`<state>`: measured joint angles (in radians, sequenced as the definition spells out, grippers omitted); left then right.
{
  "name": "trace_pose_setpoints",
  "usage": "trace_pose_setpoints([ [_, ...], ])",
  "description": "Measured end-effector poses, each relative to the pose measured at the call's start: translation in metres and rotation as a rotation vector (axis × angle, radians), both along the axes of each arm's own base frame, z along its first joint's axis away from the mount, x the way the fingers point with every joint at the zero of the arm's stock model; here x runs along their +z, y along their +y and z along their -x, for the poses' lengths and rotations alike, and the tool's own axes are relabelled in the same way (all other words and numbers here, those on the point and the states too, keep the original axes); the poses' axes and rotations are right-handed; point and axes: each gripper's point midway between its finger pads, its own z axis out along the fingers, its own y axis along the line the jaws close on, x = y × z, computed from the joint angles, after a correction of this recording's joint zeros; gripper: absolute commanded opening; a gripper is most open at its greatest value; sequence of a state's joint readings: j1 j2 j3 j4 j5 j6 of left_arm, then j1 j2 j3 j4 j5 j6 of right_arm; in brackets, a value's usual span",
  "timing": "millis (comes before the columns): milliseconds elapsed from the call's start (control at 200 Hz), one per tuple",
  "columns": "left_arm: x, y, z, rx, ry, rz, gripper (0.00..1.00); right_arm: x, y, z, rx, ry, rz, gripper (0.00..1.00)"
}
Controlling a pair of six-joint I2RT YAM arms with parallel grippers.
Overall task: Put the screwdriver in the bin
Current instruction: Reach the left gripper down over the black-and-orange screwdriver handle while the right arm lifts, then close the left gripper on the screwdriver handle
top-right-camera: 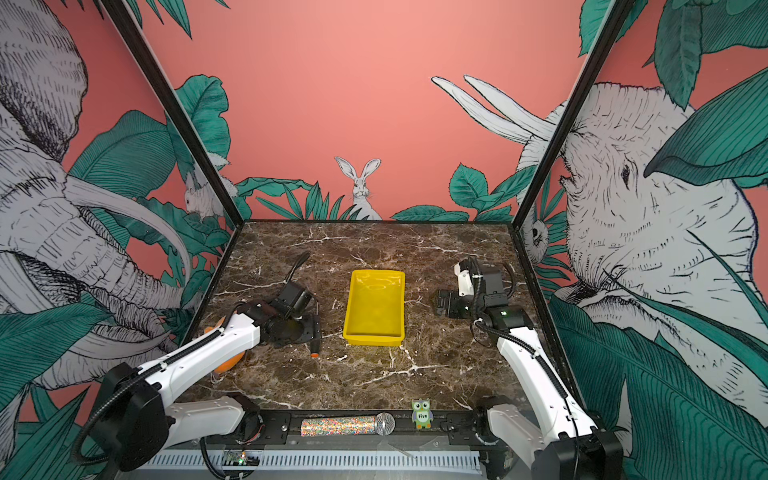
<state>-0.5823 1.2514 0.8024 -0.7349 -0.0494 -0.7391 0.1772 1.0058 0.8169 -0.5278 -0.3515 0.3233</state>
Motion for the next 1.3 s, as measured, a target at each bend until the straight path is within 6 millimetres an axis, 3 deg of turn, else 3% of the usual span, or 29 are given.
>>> trace_pose_setpoints([
  [165, -0.022, -0.012, -0.001, -0.028, 0.072, 0.012, 0.80, -0.014, 0.003, 0.010, -0.008, 0.052, -0.037, 1.00],
  [335, -0.028, -0.018, 0.001, -0.057, 0.096, 0.026, 0.75, -0.018, 0.003, 0.015, -0.024, 0.068, -0.057, 1.00],
  [731, -0.053, -0.013, 0.011, -0.090, 0.173, -0.015, 0.59, -0.030, 0.005, 0.020, -0.045, 0.109, -0.094, 1.00],
  [896, -0.056, -0.014, 0.009, -0.097, 0.170, -0.020, 0.50, -0.033, 0.004, 0.023, -0.048, 0.113, -0.096, 1.00],
  [1301, -0.059, -0.014, 0.003, -0.096, 0.157, -0.033, 0.46, -0.033, 0.004, 0.024, -0.047, 0.115, -0.092, 1.00],
])
